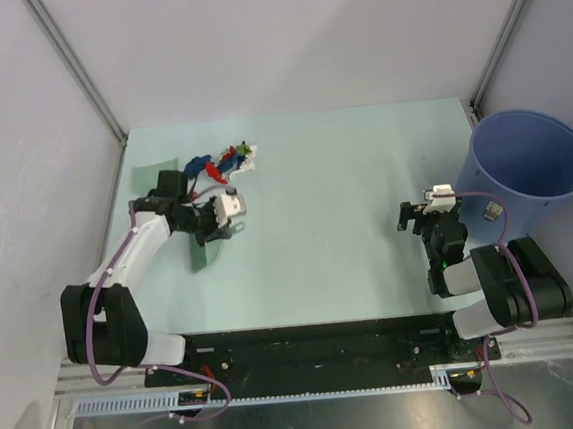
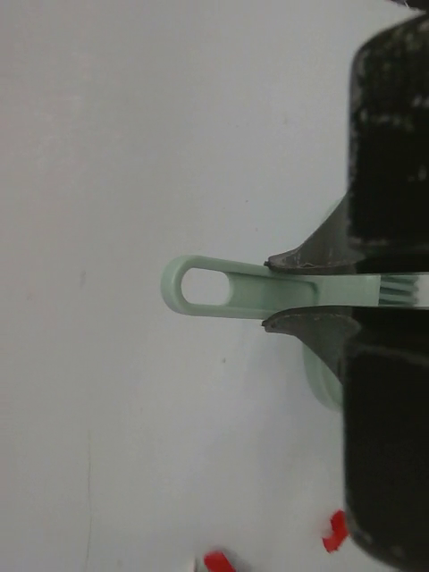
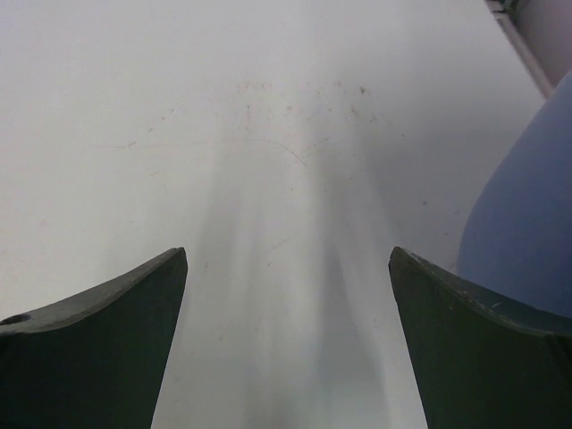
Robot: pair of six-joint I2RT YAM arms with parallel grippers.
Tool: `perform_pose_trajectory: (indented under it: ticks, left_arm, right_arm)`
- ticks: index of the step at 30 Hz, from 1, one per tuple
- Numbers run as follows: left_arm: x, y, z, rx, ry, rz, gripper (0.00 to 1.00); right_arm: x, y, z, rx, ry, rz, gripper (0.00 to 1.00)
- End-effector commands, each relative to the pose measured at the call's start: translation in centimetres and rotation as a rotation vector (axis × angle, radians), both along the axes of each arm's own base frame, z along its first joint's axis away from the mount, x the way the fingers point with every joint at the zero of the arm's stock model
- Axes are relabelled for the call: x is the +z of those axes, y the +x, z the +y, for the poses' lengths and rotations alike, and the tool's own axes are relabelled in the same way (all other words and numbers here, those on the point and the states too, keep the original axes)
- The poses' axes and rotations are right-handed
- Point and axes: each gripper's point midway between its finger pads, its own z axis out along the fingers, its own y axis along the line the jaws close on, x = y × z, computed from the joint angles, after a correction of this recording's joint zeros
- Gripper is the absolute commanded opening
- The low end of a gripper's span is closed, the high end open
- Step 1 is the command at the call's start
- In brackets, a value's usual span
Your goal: Sweep away the paper scraps from the table
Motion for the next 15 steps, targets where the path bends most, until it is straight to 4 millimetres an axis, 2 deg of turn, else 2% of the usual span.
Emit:
perform_pose_trajectory:
  ticks: [1, 2, 3, 4, 5, 6, 7, 8, 10, 11, 12, 13, 14, 15]
  left_arm:
    - [8.5, 1.8, -2.9, 0.174, -0.284, 0.021, 0.0]
    - [9.7, 2.3, -2.9, 0.199, -0.302, -0.001, 0.0]
    - [11.2, 2.8, -3.0, 0.256, -0.331, 0.003, 0.0]
    - [12.0, 3.3, -2.9, 0.298, -0.344, -0.007, 0.0]
    - [12.8, 4.5, -2.3, 0.358, -0.34, -0.047, 0.0]
    - [14.0, 4.8, -2.3, 0.426, -0.373, -0.034, 0.0]
    - [14.8, 5.4, -2.1, 0.46, -0.387, -0.051, 0.0]
    - [15.2, 5.8, -1.6, 0.516, -0.385, -0.066, 0.0]
    - [16.4, 5.7, -1.3, 0.598, -0.432, -0.071, 0.0]
    - [16.7, 5.7, -1.1, 0.63, -0.445, -0.074, 0.0]
    - [16.8, 5.8, -0.5, 0.706, -0.46, -0.065, 0.0]
    - [17.9, 5.8, -0.2, 0.743, -0.486, -0.089, 0.0]
    - [18.4, 5.8, 0.0, 0.803, -0.52, -0.069, 0.0]
    - [19.4, 6.1, 0.7, 0.861, -0.536, -0.089, 0.0]
  right_arm:
    - [4.8, 1.5, 1.6, 0.005, -0.08, -0.068, 1.0]
    - [5.9, 2.0, 2.8, 0.029, -0.115, -0.043, 0.99]
    - [5.3, 1.6, 4.2, 0.06, -0.142, 0.052, 1.0]
    - [7.1, 2.0, 7.0, 0.14, -0.109, 0.029, 1.0]
    - [10.1, 2.6, 9.4, 0.211, -0.072, -0.022, 1.0]
    - [11.3, 2.1, 12.5, 0.359, -0.039, -0.038, 1.0]
    - [12.6, 1.1, 15.8, 0.468, -0.01, -0.062, 1.0]
    - [15.2, 0.7, 18.2, 0.544, 0.044, -0.107, 1.0]
    - [16.5, -0.5, 22.7, 0.68, 0.096, -0.104, 1.0]
    - [17.3, -2.0, 26.2, 0.762, 0.17, -0.081, 1.0]
    - [20.1, -2.8, 28.9, 0.839, 0.217, -0.102, 1.0]
    - [21.1, -3.4, 31.0, 0.892, 0.267, -0.089, 1.0]
    - [19.7, -4.9, 34.6, 0.977, 0.297, -0.021, 1.0]
    - [22.6, -5.9, 37.0, 1.056, 0.374, -0.032, 1.0]
